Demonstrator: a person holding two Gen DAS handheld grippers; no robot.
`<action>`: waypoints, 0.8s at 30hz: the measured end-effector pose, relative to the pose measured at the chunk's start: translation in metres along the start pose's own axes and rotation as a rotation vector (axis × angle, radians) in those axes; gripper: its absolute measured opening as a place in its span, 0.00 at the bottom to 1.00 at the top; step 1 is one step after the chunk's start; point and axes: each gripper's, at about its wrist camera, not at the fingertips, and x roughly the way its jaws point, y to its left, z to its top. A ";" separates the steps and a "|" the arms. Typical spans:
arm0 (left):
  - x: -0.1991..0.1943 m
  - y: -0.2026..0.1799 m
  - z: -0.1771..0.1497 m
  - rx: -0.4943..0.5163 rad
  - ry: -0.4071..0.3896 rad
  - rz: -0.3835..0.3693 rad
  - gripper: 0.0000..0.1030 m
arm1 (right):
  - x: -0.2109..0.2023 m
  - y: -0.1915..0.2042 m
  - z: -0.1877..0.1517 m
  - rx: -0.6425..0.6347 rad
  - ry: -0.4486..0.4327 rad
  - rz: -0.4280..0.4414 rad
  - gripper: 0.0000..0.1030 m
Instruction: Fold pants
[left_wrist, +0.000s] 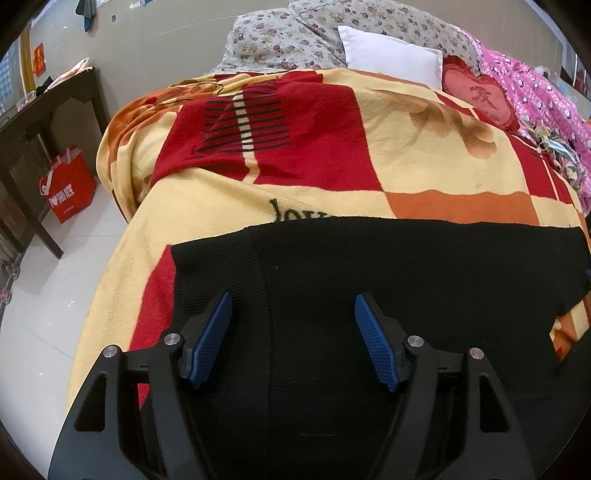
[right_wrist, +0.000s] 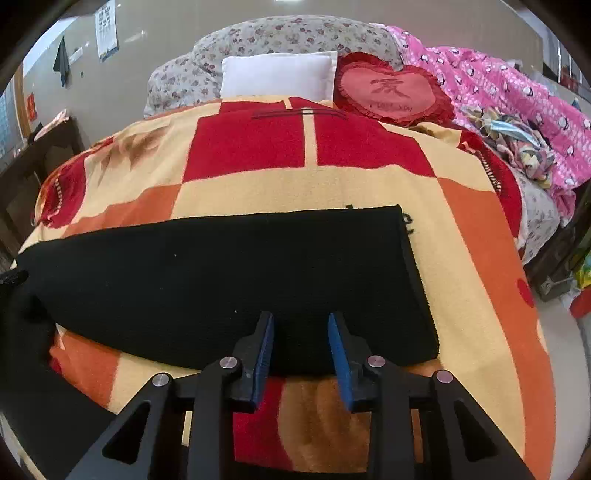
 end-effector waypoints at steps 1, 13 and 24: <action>0.000 0.000 0.000 0.001 0.000 0.001 0.68 | 0.001 0.002 0.001 -0.006 0.001 -0.012 0.30; 0.000 0.001 0.000 -0.007 0.006 -0.003 0.70 | 0.002 -0.002 0.003 0.015 0.004 -0.017 0.34; -0.045 0.106 0.029 0.018 -0.074 -0.040 0.69 | 0.002 -0.003 0.004 0.015 0.004 -0.018 0.35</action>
